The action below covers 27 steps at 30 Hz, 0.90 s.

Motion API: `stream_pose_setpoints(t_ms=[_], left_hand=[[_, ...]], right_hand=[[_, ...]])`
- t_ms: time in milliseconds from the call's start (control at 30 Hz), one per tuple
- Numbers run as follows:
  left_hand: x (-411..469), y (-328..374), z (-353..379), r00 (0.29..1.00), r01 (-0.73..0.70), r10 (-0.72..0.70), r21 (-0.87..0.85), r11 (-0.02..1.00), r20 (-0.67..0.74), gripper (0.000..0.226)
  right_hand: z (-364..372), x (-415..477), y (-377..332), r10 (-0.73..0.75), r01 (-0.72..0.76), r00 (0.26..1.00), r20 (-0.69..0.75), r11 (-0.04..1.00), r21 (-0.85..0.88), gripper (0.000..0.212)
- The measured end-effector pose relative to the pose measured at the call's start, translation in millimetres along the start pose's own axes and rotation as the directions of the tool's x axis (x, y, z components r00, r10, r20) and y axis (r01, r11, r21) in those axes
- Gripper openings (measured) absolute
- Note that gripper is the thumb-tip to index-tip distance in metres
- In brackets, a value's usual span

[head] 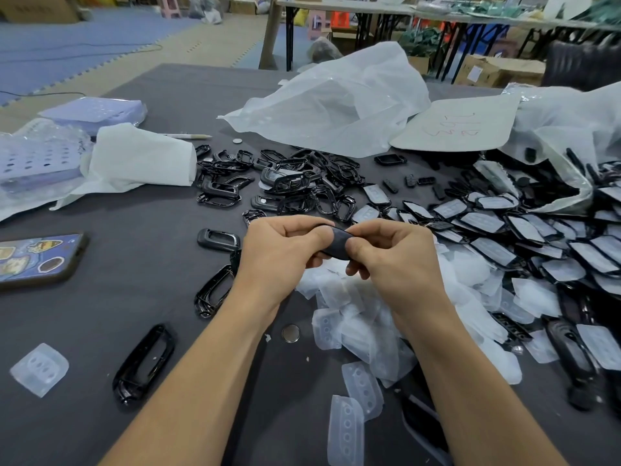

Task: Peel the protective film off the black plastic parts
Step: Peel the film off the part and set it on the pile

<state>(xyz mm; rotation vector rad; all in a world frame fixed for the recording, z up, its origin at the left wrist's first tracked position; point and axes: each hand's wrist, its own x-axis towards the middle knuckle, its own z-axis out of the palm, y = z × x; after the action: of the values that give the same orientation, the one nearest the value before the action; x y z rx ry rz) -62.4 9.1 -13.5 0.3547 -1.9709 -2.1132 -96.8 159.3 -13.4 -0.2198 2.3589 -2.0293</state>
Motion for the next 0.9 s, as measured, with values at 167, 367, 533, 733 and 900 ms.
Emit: stream_pose_setpoints(t_ms=[167,367,533,733,900], left_hand=[[0,0,3,0.999,-0.015,0.016,0.025,1.0,-0.035,0.031],[-4,1,9,0.994,-0.08,0.084,0.048,0.996,-0.074,0.035],[-5,1,12,0.987,-0.097,0.099,0.015,0.995,-0.124,0.037],[-5,-1,12,0.981,-0.115,0.115,0.006,0.993,-0.155,0.03],[-2,-3,12,0.978,-0.099,0.095,-0.011,0.995,-0.183,0.031]], right_hand=[[0,-1,-1,-0.034,0.034,0.999,-0.006,0.999,-0.007,0.013],[4,-2,1,-0.146,0.14,0.989,-0.035,0.981,-0.134,0.017],[4,-2,1,-0.165,0.16,0.986,-0.038,0.982,-0.101,0.021],[4,-4,1,-0.159,0.156,0.987,-0.032,0.985,-0.073,0.018],[4,-3,0,-0.14,0.14,0.989,0.041,0.99,-0.012,0.021]])
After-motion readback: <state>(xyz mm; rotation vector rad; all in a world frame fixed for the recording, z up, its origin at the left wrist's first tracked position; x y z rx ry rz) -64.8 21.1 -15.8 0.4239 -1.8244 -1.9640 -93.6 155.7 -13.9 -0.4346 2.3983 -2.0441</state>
